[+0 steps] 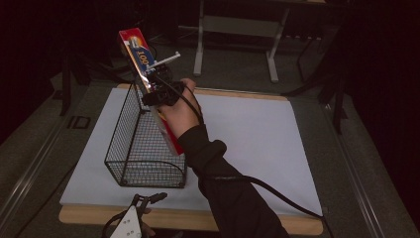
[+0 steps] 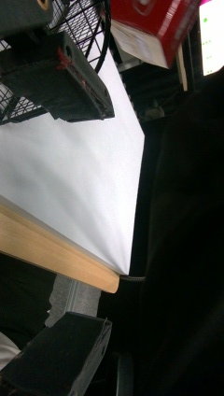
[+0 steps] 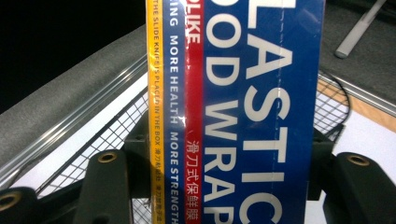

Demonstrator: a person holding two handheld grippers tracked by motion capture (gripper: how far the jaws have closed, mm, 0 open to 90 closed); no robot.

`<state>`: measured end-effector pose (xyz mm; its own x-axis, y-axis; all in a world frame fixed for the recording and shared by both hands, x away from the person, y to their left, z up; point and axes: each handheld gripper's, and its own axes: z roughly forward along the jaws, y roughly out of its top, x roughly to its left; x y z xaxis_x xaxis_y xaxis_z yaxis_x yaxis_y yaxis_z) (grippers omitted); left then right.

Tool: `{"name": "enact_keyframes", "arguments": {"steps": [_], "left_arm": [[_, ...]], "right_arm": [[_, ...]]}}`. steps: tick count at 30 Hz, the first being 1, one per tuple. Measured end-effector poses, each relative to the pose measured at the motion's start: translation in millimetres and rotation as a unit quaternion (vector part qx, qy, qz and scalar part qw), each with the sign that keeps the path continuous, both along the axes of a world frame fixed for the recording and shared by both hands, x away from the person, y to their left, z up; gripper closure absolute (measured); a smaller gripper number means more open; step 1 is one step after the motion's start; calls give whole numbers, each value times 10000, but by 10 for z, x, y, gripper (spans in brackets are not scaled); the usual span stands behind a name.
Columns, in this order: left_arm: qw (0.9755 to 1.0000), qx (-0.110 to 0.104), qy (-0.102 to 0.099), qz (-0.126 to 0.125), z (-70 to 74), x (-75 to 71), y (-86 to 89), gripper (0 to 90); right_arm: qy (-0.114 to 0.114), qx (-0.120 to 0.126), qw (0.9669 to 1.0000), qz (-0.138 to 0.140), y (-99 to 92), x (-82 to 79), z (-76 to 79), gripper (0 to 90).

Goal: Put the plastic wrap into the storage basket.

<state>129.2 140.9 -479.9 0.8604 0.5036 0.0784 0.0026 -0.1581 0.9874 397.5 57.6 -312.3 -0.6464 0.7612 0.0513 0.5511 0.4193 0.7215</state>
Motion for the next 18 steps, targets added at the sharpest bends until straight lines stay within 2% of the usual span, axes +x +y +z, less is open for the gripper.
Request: {"name": "enact_keyframes", "arguments": {"steps": [13, 15, 18], "left_arm": [[10000, -6, 3, -4, 2, -1, 8, 22], [10000, -6, 0, -5, 2, -2, 9, 22], [10000, -8, 3, 1, 5, -1, 13, 22]], "right_arm": [[69, 133, 9997, -174, 179, 7, -442, 399], [77, 143, 9997, -169, 191, 2, -477, 399], [173, 192, 9996, -116, 229, -3, -616, 399]]}}
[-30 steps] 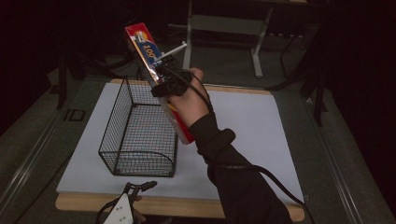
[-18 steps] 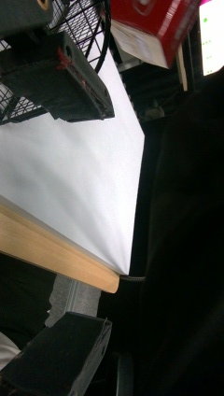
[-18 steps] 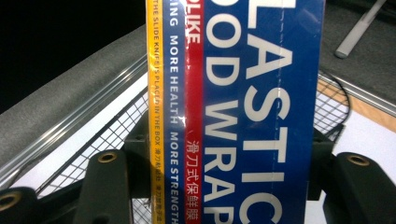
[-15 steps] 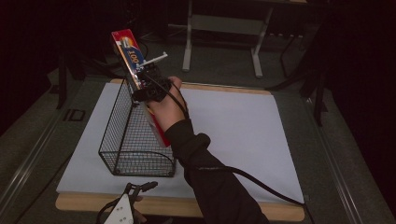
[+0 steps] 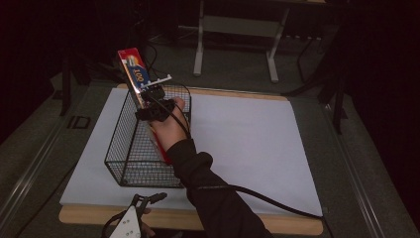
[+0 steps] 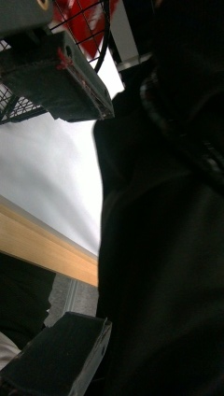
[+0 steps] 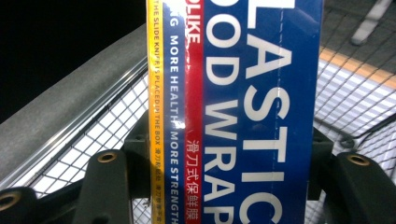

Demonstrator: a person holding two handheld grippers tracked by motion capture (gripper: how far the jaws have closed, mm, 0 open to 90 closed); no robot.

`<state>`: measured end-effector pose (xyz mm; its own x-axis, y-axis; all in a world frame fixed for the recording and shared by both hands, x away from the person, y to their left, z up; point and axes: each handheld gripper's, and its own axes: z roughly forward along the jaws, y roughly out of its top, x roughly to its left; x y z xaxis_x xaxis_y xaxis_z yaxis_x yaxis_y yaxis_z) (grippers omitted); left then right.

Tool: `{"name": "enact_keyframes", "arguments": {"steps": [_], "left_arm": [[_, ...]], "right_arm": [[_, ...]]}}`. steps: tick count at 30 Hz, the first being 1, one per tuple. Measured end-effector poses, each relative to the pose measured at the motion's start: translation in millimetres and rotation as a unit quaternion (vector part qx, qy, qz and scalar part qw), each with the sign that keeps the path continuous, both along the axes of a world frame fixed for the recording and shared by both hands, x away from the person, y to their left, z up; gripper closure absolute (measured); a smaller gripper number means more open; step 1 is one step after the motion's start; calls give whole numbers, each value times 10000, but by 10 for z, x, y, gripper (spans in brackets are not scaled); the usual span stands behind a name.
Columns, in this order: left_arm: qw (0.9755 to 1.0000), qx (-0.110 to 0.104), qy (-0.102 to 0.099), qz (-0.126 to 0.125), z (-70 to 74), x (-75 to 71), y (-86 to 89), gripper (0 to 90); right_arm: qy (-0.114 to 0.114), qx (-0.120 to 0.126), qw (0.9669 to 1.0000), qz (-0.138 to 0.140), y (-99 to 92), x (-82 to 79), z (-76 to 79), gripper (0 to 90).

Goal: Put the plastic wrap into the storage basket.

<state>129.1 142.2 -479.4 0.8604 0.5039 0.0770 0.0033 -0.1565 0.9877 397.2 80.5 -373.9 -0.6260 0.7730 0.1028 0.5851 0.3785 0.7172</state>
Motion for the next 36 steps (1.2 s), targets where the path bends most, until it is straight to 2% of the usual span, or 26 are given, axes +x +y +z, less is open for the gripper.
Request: {"name": "enact_keyframes", "arguments": {"steps": [6, 9, 13, 16, 26, 27, 30, 31, 36], "left_arm": [[10000, -5, -15, 1, 3, -4, 6, 22], [10000, -26, -6, 3, 4, -2, 11, 22], [10000, -34, 1, 1, 5, -1, 10, 22], [10000, -28, 6, -3, 3, 1, 5, 22], [10000, -28, -7, -14, 5, -6, 7, 22], [10000, -29, -6, -15, 5, -6, 7, 22], [10000, -37, 5, -19, 6, -3, 8, 22], [10000, -37, 5, -17, 6, -3, 8, 22], [10000, -34, 5, -23, 5, -4, 6, 22]], "right_arm": [[56, -241, 9997, 1, 67, -7, -172, 398], [157, -285, 9995, 0, 48, 24, -257, 396], [262, -379, 9987, -201, -10, 92, -373, 396], [470, -299, 9981, -280, -38, 127, -432, 395], [739, -547, 9957, -140, 37, 138, -563, 390], [714, -689, 9950, -126, 47, 141, -581, 387], [807, -653, 9945, -131, 39, 156, -599, 385], [883, -728, 9934, -106, 37, 172, -633, 384], [923, -804, 9924, -113, 32, 195, -695, 382]]}}
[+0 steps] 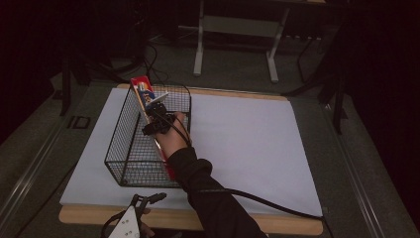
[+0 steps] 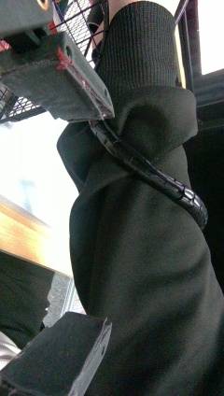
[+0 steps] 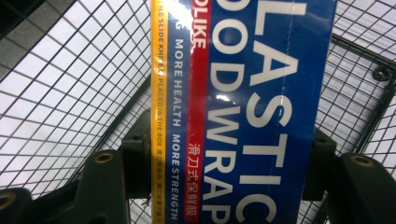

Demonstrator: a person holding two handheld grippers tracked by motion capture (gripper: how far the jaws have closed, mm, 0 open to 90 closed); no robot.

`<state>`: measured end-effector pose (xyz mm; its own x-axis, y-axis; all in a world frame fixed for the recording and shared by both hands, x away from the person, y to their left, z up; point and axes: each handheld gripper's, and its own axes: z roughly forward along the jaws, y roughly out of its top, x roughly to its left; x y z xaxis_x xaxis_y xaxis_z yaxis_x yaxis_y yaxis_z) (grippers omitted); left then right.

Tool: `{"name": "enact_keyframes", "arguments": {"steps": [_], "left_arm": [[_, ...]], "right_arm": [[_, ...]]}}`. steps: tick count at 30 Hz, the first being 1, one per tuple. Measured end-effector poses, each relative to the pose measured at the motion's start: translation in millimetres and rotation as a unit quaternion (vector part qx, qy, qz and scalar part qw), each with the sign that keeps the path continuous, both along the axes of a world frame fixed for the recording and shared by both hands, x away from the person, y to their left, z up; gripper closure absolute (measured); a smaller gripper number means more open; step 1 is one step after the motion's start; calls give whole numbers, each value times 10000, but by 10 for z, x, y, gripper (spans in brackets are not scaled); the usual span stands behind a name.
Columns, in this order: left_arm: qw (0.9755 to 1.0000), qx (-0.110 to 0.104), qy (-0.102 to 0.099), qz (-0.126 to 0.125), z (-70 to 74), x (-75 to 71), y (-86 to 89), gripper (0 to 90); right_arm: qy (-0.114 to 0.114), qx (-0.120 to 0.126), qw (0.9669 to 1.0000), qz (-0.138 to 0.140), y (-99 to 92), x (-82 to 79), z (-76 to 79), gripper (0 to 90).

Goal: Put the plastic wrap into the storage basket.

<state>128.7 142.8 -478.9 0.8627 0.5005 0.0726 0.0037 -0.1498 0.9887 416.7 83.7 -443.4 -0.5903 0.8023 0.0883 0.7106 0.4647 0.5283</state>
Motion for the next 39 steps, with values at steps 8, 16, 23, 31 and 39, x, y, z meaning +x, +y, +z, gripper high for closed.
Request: {"name": "enact_keyframes", "arguments": {"steps": [8, 16, 23, 31, 39], "left_arm": [[10000, 18, 2, -8, -1, -2, -4, 22], [10000, 13, 3, -15, -1, -2, -1, 22], [10000, 44, 1, -20, -3, 0, -9, 22], [10000, 39, 14, -22, -4, 4, -6, 22], [10000, 53, 17, -24, -7, 5, -12, 22]], "right_arm": [[66, 31, 10000, -14, -16, 23, -9, 379], [198, 34, 9998, 6, -29, 60, -149, 375], [137, -107, 9998, 134, 17, 72, -169, 361], [157, -154, 9996, 173, 25, 80, -189, 354], [-122, 93, 9997, 215, -44, 51, -44, 289]]}}
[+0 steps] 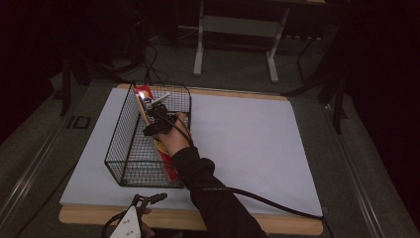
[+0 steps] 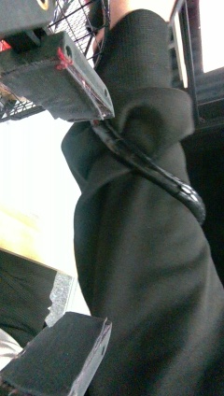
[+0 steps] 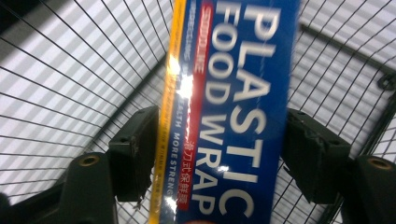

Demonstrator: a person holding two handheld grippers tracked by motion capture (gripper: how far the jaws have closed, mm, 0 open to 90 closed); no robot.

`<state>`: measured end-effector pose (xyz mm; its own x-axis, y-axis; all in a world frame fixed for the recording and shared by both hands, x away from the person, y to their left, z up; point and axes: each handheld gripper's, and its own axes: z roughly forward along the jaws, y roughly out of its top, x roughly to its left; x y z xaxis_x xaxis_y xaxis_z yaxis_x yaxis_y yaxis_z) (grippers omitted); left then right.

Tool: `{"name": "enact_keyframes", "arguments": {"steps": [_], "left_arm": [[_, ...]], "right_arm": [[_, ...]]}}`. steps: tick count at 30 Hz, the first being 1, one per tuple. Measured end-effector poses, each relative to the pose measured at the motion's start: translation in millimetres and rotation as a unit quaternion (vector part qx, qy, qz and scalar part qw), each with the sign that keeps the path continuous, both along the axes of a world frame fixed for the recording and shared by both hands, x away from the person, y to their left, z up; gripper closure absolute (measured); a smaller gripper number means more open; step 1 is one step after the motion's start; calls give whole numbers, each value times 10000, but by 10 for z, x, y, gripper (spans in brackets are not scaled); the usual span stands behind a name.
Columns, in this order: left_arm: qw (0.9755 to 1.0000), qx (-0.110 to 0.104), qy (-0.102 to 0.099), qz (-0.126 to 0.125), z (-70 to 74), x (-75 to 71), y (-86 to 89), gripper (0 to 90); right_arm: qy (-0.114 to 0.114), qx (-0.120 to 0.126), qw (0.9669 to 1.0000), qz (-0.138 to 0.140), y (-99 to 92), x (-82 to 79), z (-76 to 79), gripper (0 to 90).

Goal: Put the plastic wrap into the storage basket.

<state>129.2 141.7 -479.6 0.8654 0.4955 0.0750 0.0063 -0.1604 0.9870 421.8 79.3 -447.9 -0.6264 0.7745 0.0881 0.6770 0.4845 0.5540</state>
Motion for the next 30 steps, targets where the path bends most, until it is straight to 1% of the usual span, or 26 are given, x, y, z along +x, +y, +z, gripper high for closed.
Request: {"name": "enact_keyframes", "arguments": {"steps": [2, 4, 5, 7, 8, 10, 12, 16, 17, 20, 23, 28, 29, 30], "left_arm": [[10000, 0, -1, -1, 0, -1, -2, 22], [10000, 5, 4, 1, -3, 1, -5, 22], [10000, 10, 7, -2, -4, 3, -6, 22], [10000, 17, 11, 0, -6, 3, -8, 22], [10000, 23, 11, 2, -7, 4, -9, 22], [10000, 25, 23, 10, -9, 8, -11, 22], [10000, 32, 28, 20, -12, 12, -14, 22], [10000, 53, 38, 31, -18, 15, -19, 22], [10000, 53, 38, 31, -18, 15, -19, 22], [10000, 67, 52, 39, -22, 20, -24, 22], [9999, 77, 55, 44, -25, 22, -27, 22], [9999, 94, 67, 58, -29, 31, -30, 22], [9999, 94, 67, 58, -29, 31, -30, 22], [9999, 97, 70, 58, -30, 31, -32, 22]], "right_arm": [[-65, 122, 9999, 18, -38, -15, 77, 240], [-28, 197, 9998, 82, -71, -22, 133, 162], [-26, 233, 9997, 113, -87, -33, 160, 148], [-137, 215, 9994, 252, -124, -69, 211, 128], [-222, 228, 9991, 284, -152, -88, 237, 129], [-286, 369, 9984, 316, -225, -122, 291, 132], [-371, 376, 9979, 365, -299, -147, 332, 134], [-467, 403, 9972, 423, -465, -193, 405, 136], [-467, 403, 9972, 423, -465, -193, 405, 136], [-569, 511, 9961, 430, -660, -237, 481, 136], [-655, 514, 9956, 428, -792, -273, 518, 137], [-699, 520, 9953, 418, -1000, -329, 538, 137], [-699, 520, 9953, 418, -1000, -329, 538, 137], [-715, 511, 9953, 412, -1041, -339, 540, 137]]}}
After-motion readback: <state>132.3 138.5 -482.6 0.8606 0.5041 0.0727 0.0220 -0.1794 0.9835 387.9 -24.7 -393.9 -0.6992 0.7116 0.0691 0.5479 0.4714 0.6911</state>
